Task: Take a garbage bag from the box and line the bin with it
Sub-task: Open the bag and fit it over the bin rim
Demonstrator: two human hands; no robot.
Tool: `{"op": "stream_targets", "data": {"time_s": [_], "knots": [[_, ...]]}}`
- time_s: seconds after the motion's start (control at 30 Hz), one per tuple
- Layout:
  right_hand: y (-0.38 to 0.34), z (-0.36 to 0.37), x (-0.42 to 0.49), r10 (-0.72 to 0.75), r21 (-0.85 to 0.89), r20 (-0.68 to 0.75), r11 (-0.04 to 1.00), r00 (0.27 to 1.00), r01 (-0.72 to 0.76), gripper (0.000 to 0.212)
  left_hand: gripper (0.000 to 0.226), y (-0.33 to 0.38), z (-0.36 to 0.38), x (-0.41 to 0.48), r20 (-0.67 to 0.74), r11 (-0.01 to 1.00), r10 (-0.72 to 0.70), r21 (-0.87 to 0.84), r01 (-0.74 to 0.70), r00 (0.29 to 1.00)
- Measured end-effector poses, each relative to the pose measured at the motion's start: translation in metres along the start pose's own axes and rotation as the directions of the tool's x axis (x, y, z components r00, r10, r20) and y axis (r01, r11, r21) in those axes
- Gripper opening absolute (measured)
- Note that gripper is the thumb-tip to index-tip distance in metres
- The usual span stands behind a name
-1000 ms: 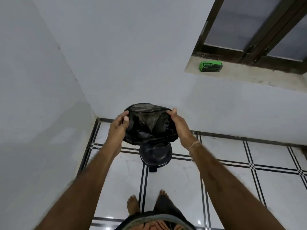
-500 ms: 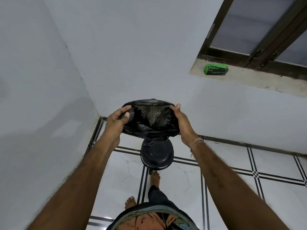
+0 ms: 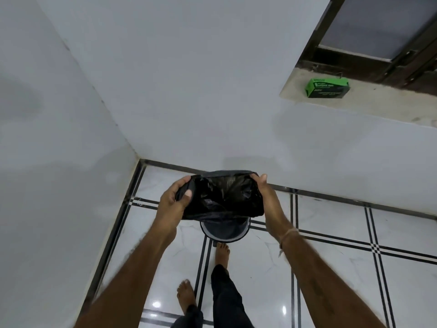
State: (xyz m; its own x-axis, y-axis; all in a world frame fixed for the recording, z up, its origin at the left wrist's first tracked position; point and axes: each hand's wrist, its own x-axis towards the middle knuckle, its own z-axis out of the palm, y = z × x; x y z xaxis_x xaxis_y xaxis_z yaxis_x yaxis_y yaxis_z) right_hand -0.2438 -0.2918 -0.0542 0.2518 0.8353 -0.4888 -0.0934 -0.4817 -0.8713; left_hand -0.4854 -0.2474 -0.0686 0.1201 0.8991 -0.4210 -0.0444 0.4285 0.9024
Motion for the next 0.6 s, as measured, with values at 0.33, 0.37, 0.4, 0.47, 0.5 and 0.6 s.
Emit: {"op": "stream_targets", "data": {"time_s": [0.33, 0.37, 0.4, 0.47, 0.5, 0.6], "knots": [[0.168, -0.014, 0.108, 0.171, 0.016, -0.087, 0.985, 0.981, -0.171, 0.06, 0.04, -0.184, 0.026, 0.101, -0.002, 0.992, -0.088, 0.088, 0.088, 0.996], [0.185, -0.017, 0.122, 0.185, 0.011, -0.089, 0.983, 0.979, -0.185, 0.061, 0.041, -0.202, 0.028, 0.113, -0.007, 0.991, -0.097, 0.092, 0.097, 0.995], [0.204, -0.018, 0.138, 0.187, 0.001, -0.088, 0.982, 0.978, -0.187, 0.062, 0.041, -0.223, 0.031, 0.127, -0.017, 0.99, -0.107, 0.089, 0.108, 0.994], [0.238, -0.023, 0.167, 0.176, -0.028, -0.087, 0.983, 0.98, -0.18, 0.064, 0.042, -0.262, 0.035, 0.151, -0.039, 0.986, -0.147, 0.072, 0.15, 0.988], [0.253, -0.026, 0.18, 0.18, -0.031, -0.082, 0.983, 0.98, -0.183, 0.067, 0.042, -0.279, 0.037, 0.162, -0.052, 0.981, -0.182, 0.056, 0.185, 0.982], [0.283, -0.033, 0.208, 0.206, -0.001, -0.131, 0.978, 0.97, -0.207, 0.072, 0.037, -0.315, 0.041, 0.19, -0.061, 0.965, -0.259, 0.011, 0.26, 0.964]]}}
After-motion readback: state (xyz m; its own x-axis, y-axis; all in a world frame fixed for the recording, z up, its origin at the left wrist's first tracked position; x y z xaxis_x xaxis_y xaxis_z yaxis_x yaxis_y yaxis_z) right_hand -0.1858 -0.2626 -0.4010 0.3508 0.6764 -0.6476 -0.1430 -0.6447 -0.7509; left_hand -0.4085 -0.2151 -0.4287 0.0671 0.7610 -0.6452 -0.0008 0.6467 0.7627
